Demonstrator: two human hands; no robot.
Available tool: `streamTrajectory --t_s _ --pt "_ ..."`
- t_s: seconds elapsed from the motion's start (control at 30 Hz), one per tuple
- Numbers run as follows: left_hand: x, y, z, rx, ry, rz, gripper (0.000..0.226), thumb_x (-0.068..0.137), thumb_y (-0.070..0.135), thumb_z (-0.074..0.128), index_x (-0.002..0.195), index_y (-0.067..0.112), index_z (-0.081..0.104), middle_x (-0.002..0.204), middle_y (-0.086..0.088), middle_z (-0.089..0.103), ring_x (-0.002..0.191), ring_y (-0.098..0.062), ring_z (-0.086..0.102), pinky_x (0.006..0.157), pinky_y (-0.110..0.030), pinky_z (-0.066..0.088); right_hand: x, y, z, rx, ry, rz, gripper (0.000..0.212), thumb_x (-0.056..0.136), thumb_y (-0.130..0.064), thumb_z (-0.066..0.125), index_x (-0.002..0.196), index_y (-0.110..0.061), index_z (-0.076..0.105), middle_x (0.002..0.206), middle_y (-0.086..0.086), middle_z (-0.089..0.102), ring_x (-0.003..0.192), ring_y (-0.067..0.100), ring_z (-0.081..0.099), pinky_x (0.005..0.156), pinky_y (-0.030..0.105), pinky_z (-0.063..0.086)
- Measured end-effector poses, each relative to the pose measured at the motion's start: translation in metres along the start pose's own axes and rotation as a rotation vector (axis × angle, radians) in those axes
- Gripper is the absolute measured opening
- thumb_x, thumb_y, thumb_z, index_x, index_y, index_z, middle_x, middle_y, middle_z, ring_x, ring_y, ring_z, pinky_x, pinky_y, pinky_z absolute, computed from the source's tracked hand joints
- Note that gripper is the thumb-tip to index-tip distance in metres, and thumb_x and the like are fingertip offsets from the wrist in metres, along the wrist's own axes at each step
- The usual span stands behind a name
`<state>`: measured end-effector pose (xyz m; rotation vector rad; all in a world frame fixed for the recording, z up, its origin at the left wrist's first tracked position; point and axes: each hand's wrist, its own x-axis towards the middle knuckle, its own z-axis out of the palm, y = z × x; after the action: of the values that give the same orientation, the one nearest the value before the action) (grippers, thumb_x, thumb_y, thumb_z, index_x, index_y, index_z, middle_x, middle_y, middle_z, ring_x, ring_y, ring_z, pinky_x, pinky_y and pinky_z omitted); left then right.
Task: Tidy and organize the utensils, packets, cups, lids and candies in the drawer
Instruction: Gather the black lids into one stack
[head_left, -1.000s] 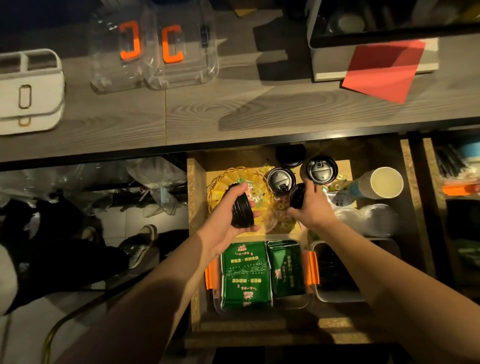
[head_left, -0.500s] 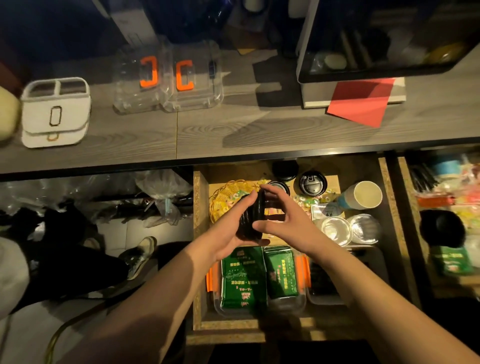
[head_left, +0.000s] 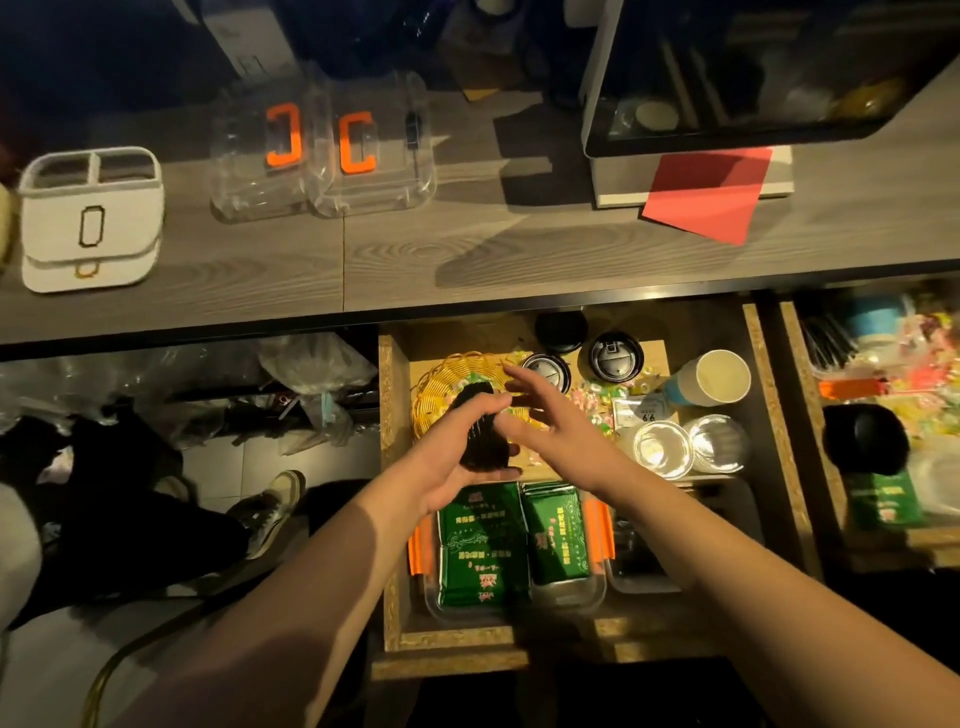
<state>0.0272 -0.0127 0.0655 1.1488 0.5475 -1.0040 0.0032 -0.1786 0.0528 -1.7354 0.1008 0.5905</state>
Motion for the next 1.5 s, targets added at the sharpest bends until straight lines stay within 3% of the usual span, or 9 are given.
streamTrajectory --t_s 0.1,0.2,0.37,0.47,0.73,0.87,1.1,1.33,1.5 --pt "0.008 -0.004 -0.005 0.032 0.052 -0.001 0.064 0.072 0.047 0.072 0.128 0.02 0.056 0.119 -0.017 0.059 0.098 -0.028 0.065 0.075 -0.041 0.06 0.023 0.036 -0.01 -0.019 0.247 0.107 0.059 0.092 -0.053 0.057 0.14 -0.02 0.048 0.131 -0.003 0.057 0.119 0.014 0.056 0.099 0.031 0.047" --pt "0.016 -0.009 -0.013 0.031 0.056 -0.003 0.057 0.072 0.054 0.066 0.119 0.022 0.057 0.115 -0.017 0.058 0.102 -0.032 0.063 0.073 -0.04 0.06 0.049 0.077 -0.027 -0.223 0.319 0.22 0.057 0.092 -0.05 0.061 0.136 -0.016 0.05 0.13 0.003 0.059 0.117 0.021 0.058 0.097 0.039 0.049" --pt "0.031 -0.018 -0.03 -0.021 0.093 -0.012 0.063 0.075 0.051 0.069 0.128 0.019 0.054 0.128 -0.022 0.056 0.103 -0.031 0.064 0.067 -0.038 0.06 0.091 0.118 -0.039 -0.757 0.211 0.256 0.07 0.085 -0.04 0.072 0.142 -0.013 0.042 0.134 0.011 0.047 0.122 0.032 0.05 0.099 0.042 0.046" --pt "0.042 -0.022 -0.037 -0.065 0.082 0.006 0.063 0.078 0.049 0.073 0.13 0.019 0.054 0.12 -0.019 0.057 0.096 -0.028 0.066 0.062 -0.037 0.058 0.114 0.126 -0.038 -0.984 0.11 0.234 0.078 0.086 -0.041 0.069 0.149 -0.018 0.03 0.146 0.012 0.038 0.133 0.033 0.039 0.106 0.047 0.04" --pt "0.06 -0.035 -0.046 -0.079 0.137 0.06 0.053 0.085 0.039 0.066 0.133 0.022 0.049 0.127 -0.014 0.051 0.106 -0.03 0.06 0.071 -0.045 0.06 0.145 0.147 -0.036 -1.236 -0.098 0.2 0.088 0.093 -0.037 0.062 0.157 -0.029 0.002 0.165 0.009 -0.002 0.152 0.033 0.0 0.12 0.05 0.014" --pt "0.066 -0.04 -0.056 -0.044 0.178 0.079 0.055 0.082 0.039 0.072 0.129 0.022 0.05 0.126 -0.012 0.051 0.102 -0.027 0.059 0.067 -0.043 0.061 0.151 0.152 -0.034 -1.33 -0.072 0.166 0.102 0.082 -0.041 0.073 0.155 -0.031 0.003 0.16 0.013 0.016 0.147 0.035 0.015 0.114 0.051 0.026" --pt "0.069 -0.038 -0.057 -0.046 0.161 0.159 0.046 0.074 0.036 0.07 0.116 0.028 0.053 0.118 -0.01 0.054 0.1 -0.027 0.059 0.068 -0.045 0.06 0.149 0.157 -0.038 -1.277 -0.056 0.22 0.093 0.077 -0.054 0.072 0.149 -0.033 0.017 0.151 0.015 0.028 0.142 0.038 0.022 0.111 0.053 0.029" --pt "0.068 -0.034 -0.051 -0.117 0.118 0.151 0.059 0.073 0.041 0.071 0.126 0.022 0.053 0.122 -0.014 0.055 0.103 -0.03 0.062 0.066 -0.044 0.06 0.135 0.148 -0.046 -1.1 0.021 0.308 0.092 0.078 -0.05 0.074 0.149 -0.026 0.022 0.147 0.018 0.03 0.135 0.038 0.031 0.108 0.05 0.04" --pt "0.06 -0.027 -0.045 -0.131 0.078 0.154 0.057 0.08 0.04 0.074 0.129 0.021 0.053 0.121 -0.015 0.059 0.103 -0.029 0.065 0.068 -0.045 0.061 0.09 0.106 -0.04 -0.498 0.379 0.21 0.096 0.069 -0.058 0.079 0.146 -0.026 0.03 0.145 0.009 0.036 0.133 0.029 0.041 0.11 0.047 0.041"
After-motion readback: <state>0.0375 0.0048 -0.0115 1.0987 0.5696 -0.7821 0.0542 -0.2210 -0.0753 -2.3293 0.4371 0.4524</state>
